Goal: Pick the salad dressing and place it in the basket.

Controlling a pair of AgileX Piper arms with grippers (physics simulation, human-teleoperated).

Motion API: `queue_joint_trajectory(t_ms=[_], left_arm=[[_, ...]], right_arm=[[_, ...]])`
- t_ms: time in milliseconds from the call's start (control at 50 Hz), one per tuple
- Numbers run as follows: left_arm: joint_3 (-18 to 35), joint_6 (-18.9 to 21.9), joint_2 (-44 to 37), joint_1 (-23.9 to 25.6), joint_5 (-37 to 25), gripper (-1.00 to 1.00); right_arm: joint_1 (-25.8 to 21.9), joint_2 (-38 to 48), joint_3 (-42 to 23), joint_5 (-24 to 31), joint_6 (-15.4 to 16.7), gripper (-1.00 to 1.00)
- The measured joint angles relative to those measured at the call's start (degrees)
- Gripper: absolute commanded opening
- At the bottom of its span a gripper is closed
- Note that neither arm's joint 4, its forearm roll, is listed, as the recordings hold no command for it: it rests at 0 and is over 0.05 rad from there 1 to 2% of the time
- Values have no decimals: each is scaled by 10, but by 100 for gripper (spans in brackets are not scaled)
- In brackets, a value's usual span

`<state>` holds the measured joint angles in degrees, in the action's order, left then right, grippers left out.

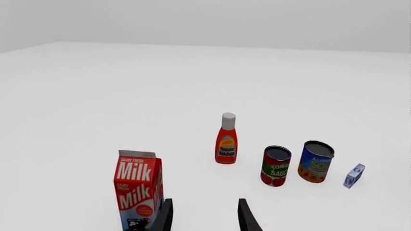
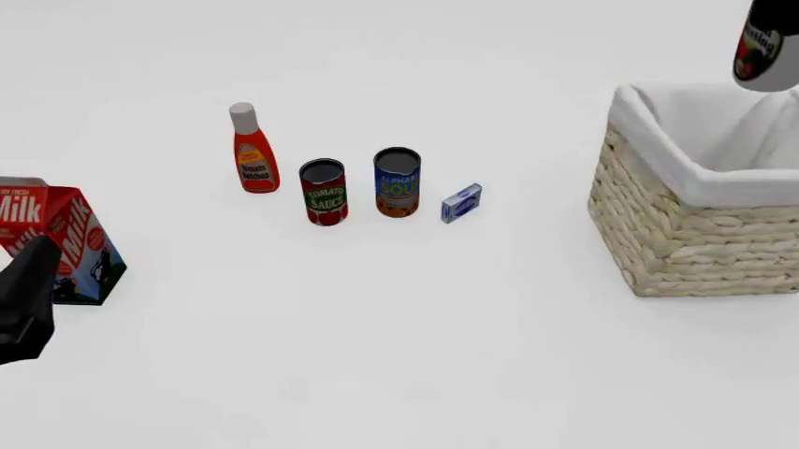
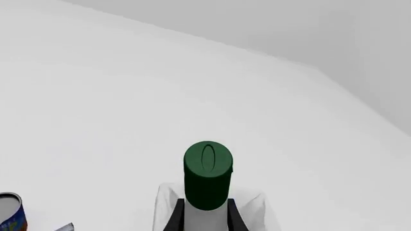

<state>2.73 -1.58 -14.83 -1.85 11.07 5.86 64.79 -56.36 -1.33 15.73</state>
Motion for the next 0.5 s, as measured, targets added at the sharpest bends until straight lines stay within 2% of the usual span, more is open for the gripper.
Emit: queue_joint_trajectory(t_ms=[500], left_arm=[[7, 0, -12, 10, 5, 100]], right_arm=[[35, -4, 38, 1, 3, -100]])
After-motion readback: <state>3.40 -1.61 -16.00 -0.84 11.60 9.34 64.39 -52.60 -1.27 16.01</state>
